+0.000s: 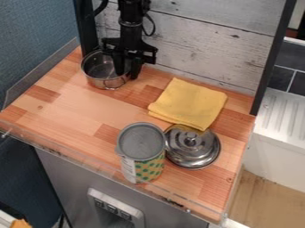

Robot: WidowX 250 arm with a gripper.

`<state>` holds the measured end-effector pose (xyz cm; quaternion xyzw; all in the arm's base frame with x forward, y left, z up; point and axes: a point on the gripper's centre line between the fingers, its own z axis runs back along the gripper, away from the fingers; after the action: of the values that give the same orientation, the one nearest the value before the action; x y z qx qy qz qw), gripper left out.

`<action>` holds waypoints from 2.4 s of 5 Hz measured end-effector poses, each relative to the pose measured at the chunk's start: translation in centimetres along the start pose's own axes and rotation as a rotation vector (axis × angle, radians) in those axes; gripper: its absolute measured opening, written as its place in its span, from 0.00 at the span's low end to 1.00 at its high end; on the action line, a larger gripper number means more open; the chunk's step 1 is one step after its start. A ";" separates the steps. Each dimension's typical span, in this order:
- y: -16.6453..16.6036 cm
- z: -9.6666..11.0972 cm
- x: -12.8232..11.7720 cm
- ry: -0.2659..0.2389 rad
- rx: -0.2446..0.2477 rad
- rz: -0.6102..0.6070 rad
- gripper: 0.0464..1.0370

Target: Move the silver pot to the left side of table

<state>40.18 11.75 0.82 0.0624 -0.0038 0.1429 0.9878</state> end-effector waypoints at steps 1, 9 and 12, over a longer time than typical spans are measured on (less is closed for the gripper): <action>-0.2 -0.5 -0.3 0.003 -0.004 -0.007 0.12; 3.1 1.0 -11.1 0.109 -0.018 0.146 0.03; 3.3 1.6 -11.1 0.077 0.006 0.118 0.50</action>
<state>28.57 11.58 2.56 0.0596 0.0310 0.2033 0.9768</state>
